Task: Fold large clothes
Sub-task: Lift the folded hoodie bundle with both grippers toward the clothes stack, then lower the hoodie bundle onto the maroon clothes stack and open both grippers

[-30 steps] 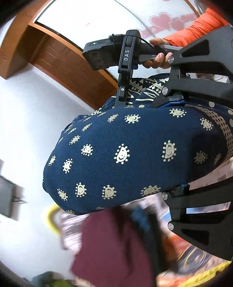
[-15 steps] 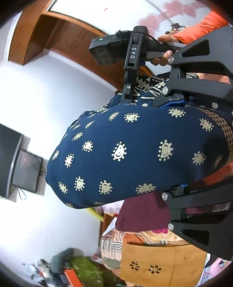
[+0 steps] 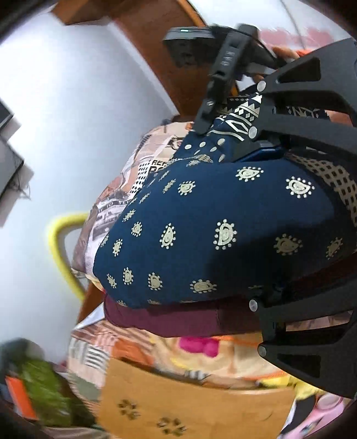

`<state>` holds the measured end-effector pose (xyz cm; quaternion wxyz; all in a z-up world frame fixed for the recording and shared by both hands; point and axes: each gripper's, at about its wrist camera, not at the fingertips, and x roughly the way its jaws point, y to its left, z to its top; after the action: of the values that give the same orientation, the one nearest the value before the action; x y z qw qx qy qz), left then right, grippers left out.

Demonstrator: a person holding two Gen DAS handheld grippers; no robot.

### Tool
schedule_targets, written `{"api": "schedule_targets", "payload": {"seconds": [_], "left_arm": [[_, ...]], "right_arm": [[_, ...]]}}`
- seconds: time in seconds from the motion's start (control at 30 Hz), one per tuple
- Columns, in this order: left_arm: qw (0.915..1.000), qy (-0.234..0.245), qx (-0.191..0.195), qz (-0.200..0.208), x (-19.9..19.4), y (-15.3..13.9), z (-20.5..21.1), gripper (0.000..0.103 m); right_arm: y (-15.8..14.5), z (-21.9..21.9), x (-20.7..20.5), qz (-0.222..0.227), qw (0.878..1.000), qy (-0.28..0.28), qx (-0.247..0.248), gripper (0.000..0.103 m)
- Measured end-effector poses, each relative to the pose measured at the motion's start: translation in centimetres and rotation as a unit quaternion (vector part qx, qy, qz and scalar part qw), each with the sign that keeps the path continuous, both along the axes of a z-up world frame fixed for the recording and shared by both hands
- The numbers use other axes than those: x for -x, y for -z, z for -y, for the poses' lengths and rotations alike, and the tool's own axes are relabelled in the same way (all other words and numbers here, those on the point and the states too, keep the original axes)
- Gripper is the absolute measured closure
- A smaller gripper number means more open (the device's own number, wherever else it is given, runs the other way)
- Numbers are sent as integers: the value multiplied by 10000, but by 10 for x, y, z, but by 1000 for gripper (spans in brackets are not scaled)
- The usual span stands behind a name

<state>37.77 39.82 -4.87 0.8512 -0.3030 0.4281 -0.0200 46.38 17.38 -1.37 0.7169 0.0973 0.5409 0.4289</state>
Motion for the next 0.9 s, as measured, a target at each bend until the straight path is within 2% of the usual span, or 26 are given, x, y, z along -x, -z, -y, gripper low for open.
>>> {"api": "schedule_targets", "payload": {"seconds": [0.07, 0.13, 0.27, 0.4, 0.47, 0.5, 0.53, 0.57, 0.63, 0.8, 0.87, 0.9], "left_arm": [[9999, -4, 103, 60, 2, 1, -4, 37], [10000, -6, 29, 39, 6, -2, -2, 36], [9982, -33, -598, -68, 13, -15, 12, 33], [9934, -71, -1140, -92, 23, -34, 27, 32], [9911, -104, -1330, -5, 31, -43, 31, 32], [9896, -74, -1429, 125, 38, -50, 36, 32], [9886, -33, -1484, 244, 44, -54, 39, 27], [9870, -10, -1573, 331, 51, -57, 44, 18], [9813, -2, -1901, 301, 61, -53, 55, 10], [9604, 248, -2773, -114, 80, -23, 80, 10], [9594, 216, -2810, -106, 86, -13, 79, 9], [9617, 178, -2736, -65, 89, -10, 76, 9]], "right_arm": [[-5, 7, 0, 61, 10000, -28, 8, 74], [-17, 15, 5, 163, 9999, -23, 10, 73], [-46, 21, 22, 580, 9980, -196, 133, 70], [-65, 12, 49, 1151, 9921, -478, 133, 45], [-67, 5, 64, 1458, 9870, -646, 192, 44], [-68, 3, 70, 1586, 9846, -704, 230, 44], [-67, 0, 78, 1732, 9815, -767, 292, 44], [-64, -1, 82, 1807, 9797, -793, 355, 44], [-54, 0, 84, 1838, 9784, -782, 526, 43], [-19, 16, 69, 1619, 9806, -560, 956, 43], [-8, 27, 58, 1517, 9811, -410, 1131, 43], [-4, 31, 55, 1504, 9804, -366, 1221, 38]]}}
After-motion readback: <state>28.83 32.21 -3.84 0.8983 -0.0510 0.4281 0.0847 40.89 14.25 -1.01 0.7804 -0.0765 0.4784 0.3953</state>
